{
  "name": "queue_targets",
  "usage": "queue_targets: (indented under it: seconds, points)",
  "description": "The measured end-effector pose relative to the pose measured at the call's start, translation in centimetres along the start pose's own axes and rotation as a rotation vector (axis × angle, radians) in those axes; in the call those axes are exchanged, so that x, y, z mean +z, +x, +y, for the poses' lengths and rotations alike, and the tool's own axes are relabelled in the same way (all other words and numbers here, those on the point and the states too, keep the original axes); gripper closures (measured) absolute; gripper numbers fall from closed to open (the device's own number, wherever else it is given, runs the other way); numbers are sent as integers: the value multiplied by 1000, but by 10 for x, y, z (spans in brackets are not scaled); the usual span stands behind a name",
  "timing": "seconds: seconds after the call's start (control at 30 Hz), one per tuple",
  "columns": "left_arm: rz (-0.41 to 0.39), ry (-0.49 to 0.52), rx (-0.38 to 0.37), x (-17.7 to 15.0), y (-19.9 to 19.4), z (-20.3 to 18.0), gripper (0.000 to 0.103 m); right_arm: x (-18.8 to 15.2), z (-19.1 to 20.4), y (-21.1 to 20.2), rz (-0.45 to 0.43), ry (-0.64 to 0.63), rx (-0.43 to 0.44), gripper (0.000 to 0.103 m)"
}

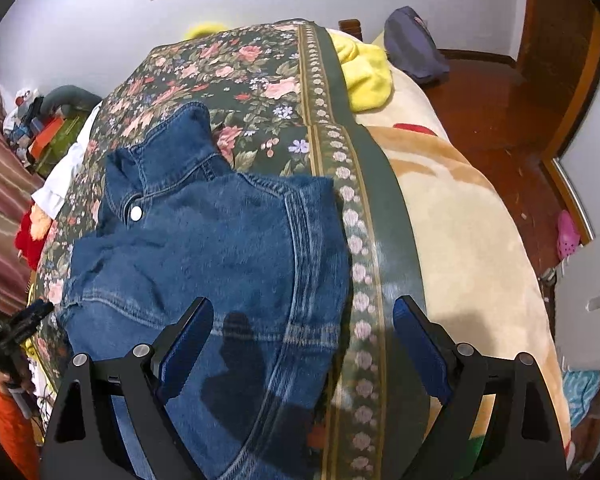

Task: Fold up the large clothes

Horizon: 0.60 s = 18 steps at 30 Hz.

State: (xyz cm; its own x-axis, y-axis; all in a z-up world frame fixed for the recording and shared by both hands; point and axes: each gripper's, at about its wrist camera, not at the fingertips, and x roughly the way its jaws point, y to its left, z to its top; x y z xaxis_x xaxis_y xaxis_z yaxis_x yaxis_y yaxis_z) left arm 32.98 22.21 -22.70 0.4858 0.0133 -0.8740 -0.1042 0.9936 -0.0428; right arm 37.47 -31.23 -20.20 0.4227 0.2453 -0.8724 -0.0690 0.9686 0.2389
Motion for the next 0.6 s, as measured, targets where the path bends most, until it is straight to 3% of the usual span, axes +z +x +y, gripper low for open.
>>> queue_targets:
  seconds: [0.27, 0.43, 0.47, 0.53, 0.6]
  points:
    - [152, -129, -66, 41, 72, 26, 34, 19, 0, 20, 22, 14, 30, 13]
    - [131, -97, -66, 56, 97, 8, 34, 27, -1, 38, 46, 22, 27, 18]
    - [104, -79, -33, 59, 100, 1, 34, 27, 0, 40, 40, 20, 27, 19]
    - [64, -43, 18, 61, 103, -12, 48, 29, 5, 41, 14, 5, 49, 22]
    - [42, -16, 57, 63, 107, -27, 66, 30, 11, 42, 4, -4, 79, 40]
